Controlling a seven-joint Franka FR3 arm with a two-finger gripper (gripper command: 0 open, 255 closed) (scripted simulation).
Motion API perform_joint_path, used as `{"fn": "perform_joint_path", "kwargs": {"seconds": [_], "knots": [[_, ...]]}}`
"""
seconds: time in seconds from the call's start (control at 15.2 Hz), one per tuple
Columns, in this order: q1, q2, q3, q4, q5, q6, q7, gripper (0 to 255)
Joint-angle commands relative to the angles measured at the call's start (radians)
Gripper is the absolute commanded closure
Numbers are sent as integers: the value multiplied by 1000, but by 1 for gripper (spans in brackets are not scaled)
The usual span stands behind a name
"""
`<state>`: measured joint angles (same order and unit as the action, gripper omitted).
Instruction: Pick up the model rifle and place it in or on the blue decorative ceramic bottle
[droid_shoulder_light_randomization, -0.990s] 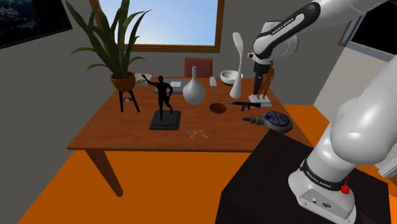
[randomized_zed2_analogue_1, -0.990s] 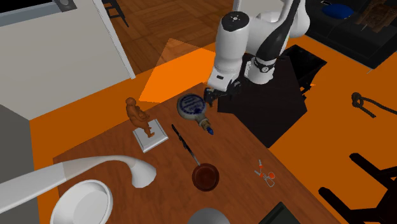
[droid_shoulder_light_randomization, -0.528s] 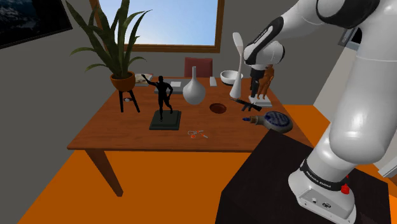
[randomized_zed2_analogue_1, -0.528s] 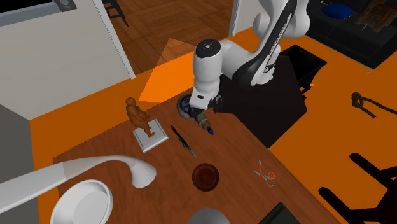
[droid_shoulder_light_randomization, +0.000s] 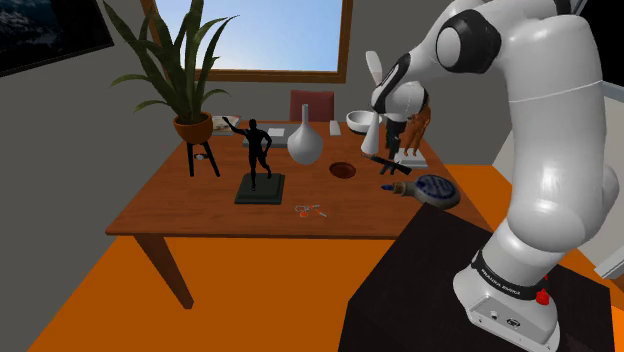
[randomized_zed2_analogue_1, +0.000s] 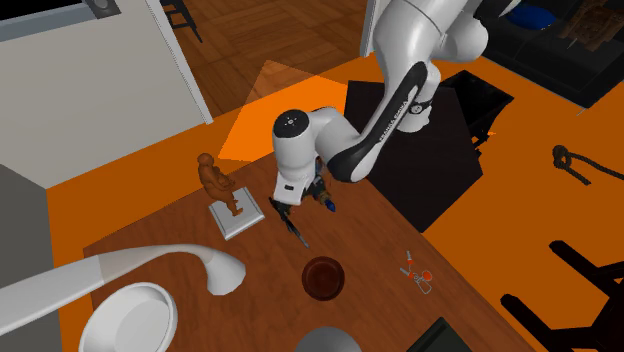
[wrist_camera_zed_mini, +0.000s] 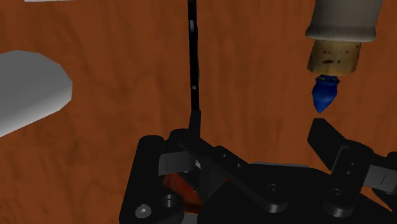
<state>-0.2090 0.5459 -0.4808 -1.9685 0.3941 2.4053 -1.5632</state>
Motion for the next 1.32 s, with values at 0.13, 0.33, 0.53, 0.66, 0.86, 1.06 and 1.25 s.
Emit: {"fn": "perform_joint_path", "kwargs": {"seconds": [0.13, 0.33, 0.53, 0.66, 0.86, 1.06, 1.25], "knots": [[-84, 163, 58, 177, 39, -20, -80, 0], [-111, 224, 78, 241, 48, -22, -100, 0], [-120, 255, 90, 249, 60, 0, -107, 0], [-126, 275, 99, 255, 68, 14, -111, 0], [-130, 292, 105, 261, 74, 26, -114, 0], [-130, 292, 105, 261, 74, 25, -114, 0], [-130, 292, 105, 261, 74, 25, -114, 0]]}}
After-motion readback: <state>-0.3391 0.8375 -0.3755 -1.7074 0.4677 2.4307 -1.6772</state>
